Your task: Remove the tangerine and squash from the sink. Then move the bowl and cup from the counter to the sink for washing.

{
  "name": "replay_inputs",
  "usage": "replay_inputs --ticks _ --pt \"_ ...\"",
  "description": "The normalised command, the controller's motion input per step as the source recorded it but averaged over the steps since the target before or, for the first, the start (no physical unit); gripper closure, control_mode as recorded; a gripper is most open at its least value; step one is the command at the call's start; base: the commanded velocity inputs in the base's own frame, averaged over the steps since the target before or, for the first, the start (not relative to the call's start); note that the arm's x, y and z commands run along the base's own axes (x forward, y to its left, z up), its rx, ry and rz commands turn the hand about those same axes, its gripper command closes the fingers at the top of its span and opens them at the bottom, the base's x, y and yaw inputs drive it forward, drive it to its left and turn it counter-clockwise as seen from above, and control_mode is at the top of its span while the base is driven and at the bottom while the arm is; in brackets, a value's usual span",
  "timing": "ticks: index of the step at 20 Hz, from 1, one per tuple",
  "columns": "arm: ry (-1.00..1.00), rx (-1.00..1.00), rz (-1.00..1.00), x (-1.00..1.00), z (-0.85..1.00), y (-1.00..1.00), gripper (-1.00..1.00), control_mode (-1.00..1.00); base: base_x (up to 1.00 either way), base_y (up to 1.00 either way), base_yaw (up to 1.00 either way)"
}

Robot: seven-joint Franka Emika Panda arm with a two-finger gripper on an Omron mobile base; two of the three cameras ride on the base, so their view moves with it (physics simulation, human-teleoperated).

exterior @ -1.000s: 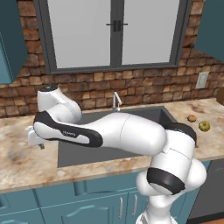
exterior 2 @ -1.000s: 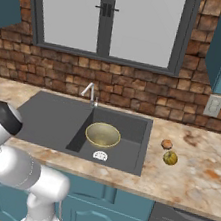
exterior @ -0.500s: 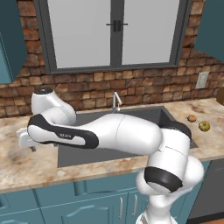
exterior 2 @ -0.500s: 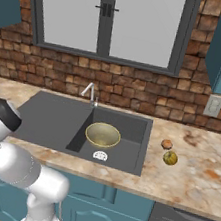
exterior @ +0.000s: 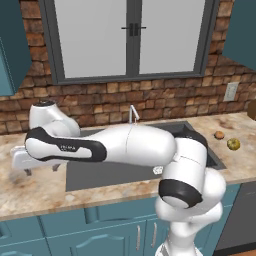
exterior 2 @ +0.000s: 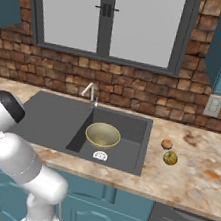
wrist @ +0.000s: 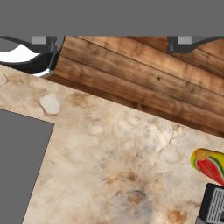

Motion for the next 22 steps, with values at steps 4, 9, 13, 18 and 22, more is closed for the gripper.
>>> replay_inputs --ticks 4,9,13,18,22 --pt "0.0 0.0 0.0 -0.03 0.01 0.35 -1.0 -1.0 0.0 0.0 0.0" --pt "0.0 -0.01 0.0 -0.04 0.05 0.27 -1.0 -1.0 0.0 0.0 0.0" --pt "0.0 -0.01 -0.04 0.0 0.07 0.24 -1.0 -1.0 0.0 0.0 0.0" --pt "0.03 0.0 -0.01 0.01 0.02 0.31 -1.0 -1.0 0.0 0.0 0.0" --pt "0.03 0.0 -0.01 0.07 0.0 0.32 -1.0 -1.0 0.0 0.0 0.0"
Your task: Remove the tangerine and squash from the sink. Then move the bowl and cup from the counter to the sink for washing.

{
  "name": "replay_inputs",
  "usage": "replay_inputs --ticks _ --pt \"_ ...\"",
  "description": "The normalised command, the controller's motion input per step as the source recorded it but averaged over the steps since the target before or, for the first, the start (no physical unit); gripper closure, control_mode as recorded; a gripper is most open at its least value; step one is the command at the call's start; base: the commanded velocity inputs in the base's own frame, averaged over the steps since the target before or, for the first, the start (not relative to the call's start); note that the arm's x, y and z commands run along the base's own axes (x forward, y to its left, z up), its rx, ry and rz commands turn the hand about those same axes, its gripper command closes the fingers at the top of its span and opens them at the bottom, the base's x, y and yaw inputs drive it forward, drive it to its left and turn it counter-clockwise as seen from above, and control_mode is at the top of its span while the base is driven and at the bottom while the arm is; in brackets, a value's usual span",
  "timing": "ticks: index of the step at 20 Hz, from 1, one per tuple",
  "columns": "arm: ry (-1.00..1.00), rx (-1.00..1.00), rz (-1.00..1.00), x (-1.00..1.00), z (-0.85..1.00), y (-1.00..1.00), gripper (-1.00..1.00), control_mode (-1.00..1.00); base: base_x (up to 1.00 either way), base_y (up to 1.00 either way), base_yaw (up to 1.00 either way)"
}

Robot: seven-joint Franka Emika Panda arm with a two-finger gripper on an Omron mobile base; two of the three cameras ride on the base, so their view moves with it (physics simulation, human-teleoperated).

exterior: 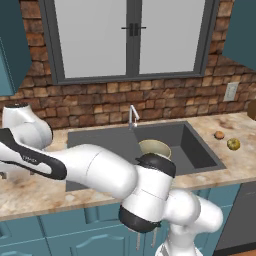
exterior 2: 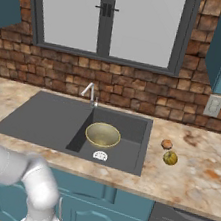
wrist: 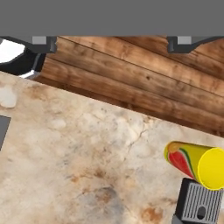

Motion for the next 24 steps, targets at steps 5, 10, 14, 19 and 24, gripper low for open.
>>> replay_inputs --ticks 5,10,14,19,24 --pt "0.02 0.0 0.0 0.09 -0.01 0.25 -1.0 -1.0 0.0 0.0 0.0" --pt "0.0 0.0 0.0 0.09 -0.05 0.2 -1.0 -1.0 0.0 0.0 0.0" --pt "0.02 0.0 0.0 0.01 -0.05 0.25 -1.0 -1.0 0.0 0.0 0.0" --pt "0.05 0.0 0.0 -0.03 -0.06 0.21 -1.0 -1.0 0.0 0.0 0.0" --pt "0.07 0.0 0.0 -0.02 -0.01 0.17 -1.0 -1.0 0.0 0.0 0.0"
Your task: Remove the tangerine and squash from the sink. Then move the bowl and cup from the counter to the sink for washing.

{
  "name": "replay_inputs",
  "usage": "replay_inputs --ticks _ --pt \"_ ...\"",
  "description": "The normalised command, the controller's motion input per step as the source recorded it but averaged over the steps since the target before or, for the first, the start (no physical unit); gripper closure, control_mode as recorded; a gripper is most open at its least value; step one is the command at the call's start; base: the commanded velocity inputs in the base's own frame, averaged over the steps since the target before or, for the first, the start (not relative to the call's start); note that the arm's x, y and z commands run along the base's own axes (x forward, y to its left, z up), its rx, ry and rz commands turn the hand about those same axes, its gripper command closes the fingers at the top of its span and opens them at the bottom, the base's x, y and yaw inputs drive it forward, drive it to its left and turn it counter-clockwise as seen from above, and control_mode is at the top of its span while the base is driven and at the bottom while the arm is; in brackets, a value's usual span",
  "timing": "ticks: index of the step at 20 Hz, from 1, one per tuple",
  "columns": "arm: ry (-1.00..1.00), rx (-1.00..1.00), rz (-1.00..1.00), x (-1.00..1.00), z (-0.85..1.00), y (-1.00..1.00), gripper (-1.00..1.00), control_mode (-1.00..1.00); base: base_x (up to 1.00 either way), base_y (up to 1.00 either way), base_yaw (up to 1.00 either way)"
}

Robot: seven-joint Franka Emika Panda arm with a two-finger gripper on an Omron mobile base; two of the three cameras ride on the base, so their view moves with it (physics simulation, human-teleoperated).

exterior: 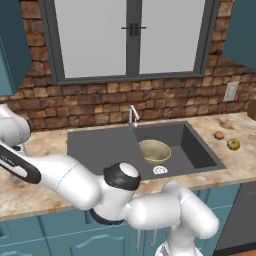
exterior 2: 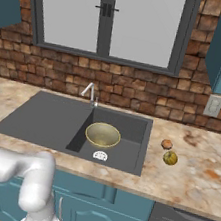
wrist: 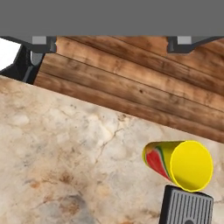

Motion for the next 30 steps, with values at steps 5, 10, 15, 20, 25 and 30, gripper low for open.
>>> replay_inputs --ticks 5,10,15,20,25,30 --pt "0.09 0.0 0.0 -0.03 -0.04 0.14 -1.0 -1.0 0.0 0.0 0.0" --pt "0.03 0.0 0.0 0.0 -0.05 0.1 -1.0 -1.0 0.0 0.0 0.0" --pt "0.0 -0.01 0.0 0.0 -0.08 0.08 -1.0 -1.0 0.0 0.0 0.0" --pt "0.0 -0.04 0.0 0.0 -0.04 0.04 -1.0 -1.0 0.0 0.0 0.0" --pt "0.02 -0.04 0.0 0.0 0.0 0.0 -1.0 -1.0 0.0 0.0 0.0" --pt "0.04 -0.03 -0.06 0.02 0.0 0.02 -1.0 -1.0 0.0 0.0 0.0"
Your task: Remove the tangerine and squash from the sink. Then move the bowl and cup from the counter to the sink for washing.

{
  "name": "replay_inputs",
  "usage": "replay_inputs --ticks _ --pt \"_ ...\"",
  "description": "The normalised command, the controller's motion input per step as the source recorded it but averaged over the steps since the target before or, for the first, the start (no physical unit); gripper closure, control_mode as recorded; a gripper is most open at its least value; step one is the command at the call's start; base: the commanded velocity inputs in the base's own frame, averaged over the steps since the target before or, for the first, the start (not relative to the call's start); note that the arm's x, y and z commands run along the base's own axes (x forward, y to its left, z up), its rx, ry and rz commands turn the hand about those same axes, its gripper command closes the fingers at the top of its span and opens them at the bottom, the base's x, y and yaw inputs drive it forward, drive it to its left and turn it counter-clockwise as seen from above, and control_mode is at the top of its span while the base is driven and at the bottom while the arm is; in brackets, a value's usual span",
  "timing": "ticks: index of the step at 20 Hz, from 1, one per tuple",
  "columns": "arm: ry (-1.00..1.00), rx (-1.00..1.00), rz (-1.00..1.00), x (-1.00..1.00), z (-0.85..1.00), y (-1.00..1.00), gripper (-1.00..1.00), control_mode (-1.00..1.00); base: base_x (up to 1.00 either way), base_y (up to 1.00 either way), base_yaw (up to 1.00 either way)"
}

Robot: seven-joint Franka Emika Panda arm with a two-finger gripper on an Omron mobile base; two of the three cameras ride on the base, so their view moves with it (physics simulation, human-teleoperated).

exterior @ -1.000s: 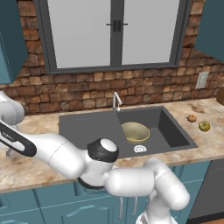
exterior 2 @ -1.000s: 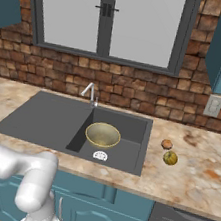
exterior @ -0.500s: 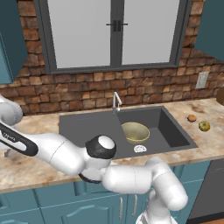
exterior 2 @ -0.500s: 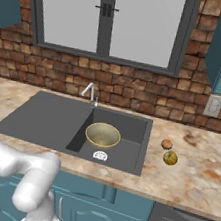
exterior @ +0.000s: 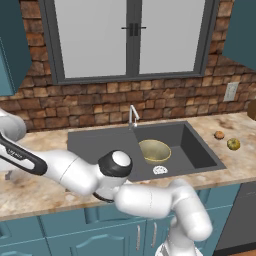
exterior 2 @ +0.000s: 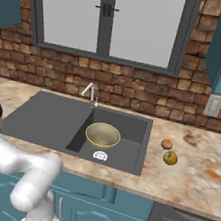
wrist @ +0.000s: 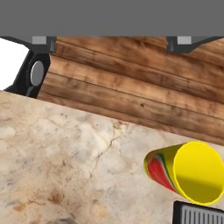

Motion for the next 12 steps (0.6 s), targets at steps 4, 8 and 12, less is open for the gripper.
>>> replay_inputs --ticks 4,8,12 --pt "0.03 -0.03 -0.1 0.0 0.0 0.07 -1.0 -1.0 0.0 0.0 0.0" --pt "0.0 -0.04 -0.13 0.02 0.0 0.08 -1.0 -1.0 0.0 0.0 0.0" --pt "0.0 -0.08 -0.16 0.02 0.0 0.08 -1.0 -1.0 0.0 0.0 0.0"
